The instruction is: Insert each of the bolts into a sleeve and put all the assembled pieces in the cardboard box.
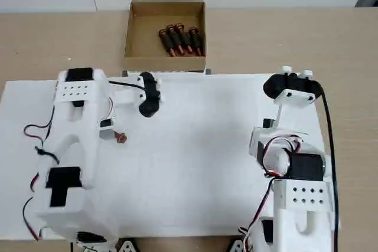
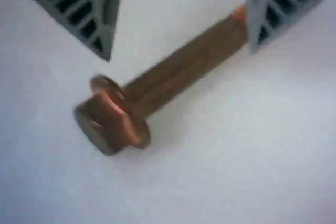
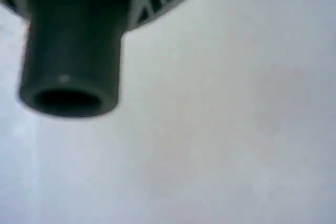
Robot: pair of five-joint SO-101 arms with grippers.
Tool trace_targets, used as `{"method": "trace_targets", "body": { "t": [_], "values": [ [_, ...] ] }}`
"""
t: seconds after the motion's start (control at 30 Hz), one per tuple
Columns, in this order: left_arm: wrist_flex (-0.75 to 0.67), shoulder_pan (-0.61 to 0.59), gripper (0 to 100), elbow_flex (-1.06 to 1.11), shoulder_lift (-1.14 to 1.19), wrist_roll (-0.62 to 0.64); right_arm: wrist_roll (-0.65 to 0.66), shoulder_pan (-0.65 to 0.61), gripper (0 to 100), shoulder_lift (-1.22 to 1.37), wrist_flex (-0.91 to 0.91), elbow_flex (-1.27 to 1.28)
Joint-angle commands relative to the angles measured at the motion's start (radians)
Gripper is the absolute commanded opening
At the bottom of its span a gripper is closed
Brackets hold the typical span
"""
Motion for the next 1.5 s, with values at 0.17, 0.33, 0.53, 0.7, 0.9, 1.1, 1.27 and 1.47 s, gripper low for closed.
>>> {"method": "trace_targets", "body": {
  "t": [0.17,0.33,0.53,0.7,0.9,1.1,1.27,1.47],
  "values": [
    [-0.072,0.017,17,-0.047,0.104,-0.319,0.011,0.005,0.4,-0.022,-0.022,-0.006],
    [-0.071,0.017,16,-0.044,0.141,-0.319,0.011,0.005,0.4,-0.022,-0.022,-0.006],
    [-0.071,0.034,9,-0.044,0.147,-0.319,0.011,0.005,0.4,-0.022,-0.022,-0.006],
    [-0.057,0.051,8,-0.045,0.147,-0.319,0.011,0.005,0.4,-0.022,-0.022,-0.006],
    [0.014,0.071,6,-0.045,0.147,-0.318,0.011,0.005,0.4,-0.022,-0.022,-0.006],
    [0.11,0.092,1,-0.101,0.146,-0.316,0.012,0.005,0.4,-0.022,-0.021,-0.009],
    [0.307,0.112,1,-0.26,0.146,-0.29,0.011,-0.001,0.4,-0.022,-0.018,-0.011],
    [0.333,0.133,1,-0.398,0.146,-0.114,0.011,-0.002,0.4,-0.044,-0.015,-0.012]
  ]
}}
